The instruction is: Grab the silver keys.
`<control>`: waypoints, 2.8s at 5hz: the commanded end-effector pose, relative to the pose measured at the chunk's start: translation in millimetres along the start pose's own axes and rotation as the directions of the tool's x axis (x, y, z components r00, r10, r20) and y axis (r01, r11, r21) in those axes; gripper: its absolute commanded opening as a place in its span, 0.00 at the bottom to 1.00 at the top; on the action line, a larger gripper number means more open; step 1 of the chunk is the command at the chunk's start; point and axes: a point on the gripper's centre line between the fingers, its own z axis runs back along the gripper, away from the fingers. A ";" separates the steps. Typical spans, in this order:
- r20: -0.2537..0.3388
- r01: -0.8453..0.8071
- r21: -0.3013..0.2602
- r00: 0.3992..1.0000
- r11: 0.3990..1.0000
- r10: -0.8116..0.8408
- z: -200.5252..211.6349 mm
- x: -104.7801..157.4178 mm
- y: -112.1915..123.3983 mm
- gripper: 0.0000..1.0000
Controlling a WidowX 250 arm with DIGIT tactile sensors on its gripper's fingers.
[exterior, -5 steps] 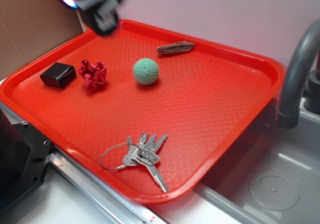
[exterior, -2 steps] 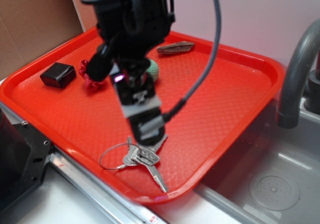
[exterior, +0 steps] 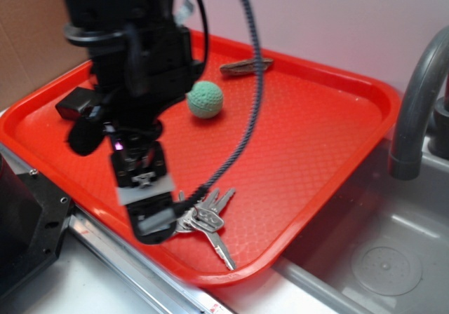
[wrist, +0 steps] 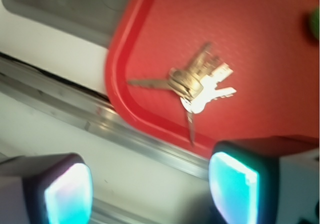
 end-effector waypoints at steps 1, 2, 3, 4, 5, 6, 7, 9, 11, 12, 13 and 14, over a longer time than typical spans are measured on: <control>0.018 0.060 0.110 0.998 0.992 -0.062 -5.8 -9.3 18.6 1.00; 0.064 0.084 0.050 0.994 0.995 -0.087 -31.0 -3.2 28.9 1.00; 0.091 0.098 0.022 0.991 0.995 -0.100 -50.0 9.2 33.4 1.00; 0.096 0.115 0.008 0.989 0.993 -0.115 -70.2 17.8 29.6 1.00; 0.093 0.145 0.009 0.985 0.989 -0.145 -71.6 28.2 20.3 0.00; 0.095 0.156 0.008 0.983 0.988 -0.156 -66.0 30.2 14.4 0.00; 0.126 0.144 -0.003 0.982 0.990 -0.142 -55.1 27.2 16.2 0.00; 0.081 0.142 0.022 0.986 0.990 -0.143 -57.5 26.6 16.6 0.00; 0.074 0.098 0.054 0.992 0.994 -0.101 -34.2 26.0 27.8 0.00; 0.156 -0.040 0.070 0.987 0.997 0.029 17.5 15.5 59.2 0.00; 0.267 -0.279 0.003 0.926 0.960 0.268 66.4 -24.5 99.3 0.00; 0.220 -0.478 -0.073 0.848 0.875 0.481 115.6 -52.7 127.6 0.00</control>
